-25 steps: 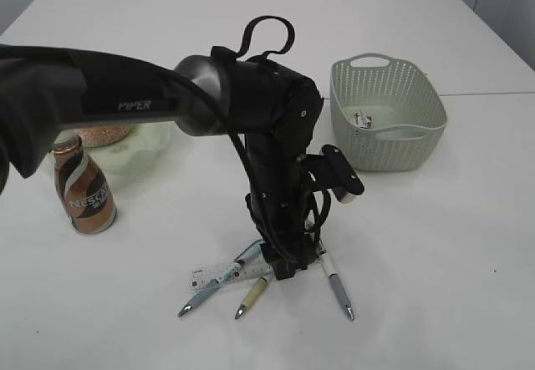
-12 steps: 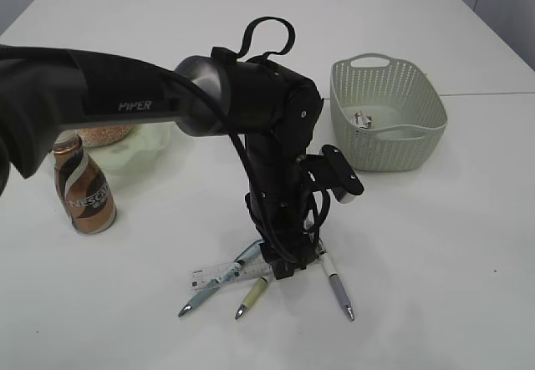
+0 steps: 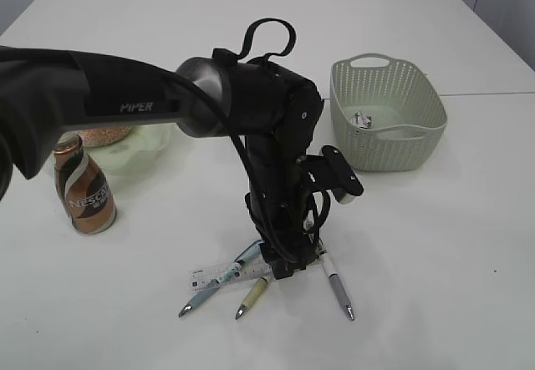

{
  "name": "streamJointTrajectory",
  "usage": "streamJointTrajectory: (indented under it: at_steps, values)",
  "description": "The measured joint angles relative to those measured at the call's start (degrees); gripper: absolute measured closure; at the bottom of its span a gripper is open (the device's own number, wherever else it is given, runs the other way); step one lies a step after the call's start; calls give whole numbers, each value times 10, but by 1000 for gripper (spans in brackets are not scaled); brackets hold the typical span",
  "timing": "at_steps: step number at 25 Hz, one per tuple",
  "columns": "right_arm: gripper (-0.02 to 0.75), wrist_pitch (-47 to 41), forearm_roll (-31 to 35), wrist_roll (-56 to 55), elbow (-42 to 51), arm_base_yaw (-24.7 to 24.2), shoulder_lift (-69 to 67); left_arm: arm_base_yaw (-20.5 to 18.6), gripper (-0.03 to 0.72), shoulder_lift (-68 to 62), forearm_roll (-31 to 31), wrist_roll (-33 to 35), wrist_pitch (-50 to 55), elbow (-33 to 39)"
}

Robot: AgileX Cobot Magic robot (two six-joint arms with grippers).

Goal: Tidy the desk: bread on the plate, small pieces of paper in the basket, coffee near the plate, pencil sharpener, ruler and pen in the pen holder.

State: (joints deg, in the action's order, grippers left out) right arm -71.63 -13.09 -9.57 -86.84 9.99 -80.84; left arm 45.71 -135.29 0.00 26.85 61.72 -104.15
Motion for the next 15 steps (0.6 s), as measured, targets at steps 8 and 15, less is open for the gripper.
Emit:
streamJointTrajectory:
  at_steps: [8, 15]
  values:
    - [333, 0, 0, 0, 0, 0, 0, 0, 197, 0, 0, 0, 0, 0]
    - [334, 0, 0, 0, 0, 0, 0, 0, 246, 0, 3, 0, -1, 0]
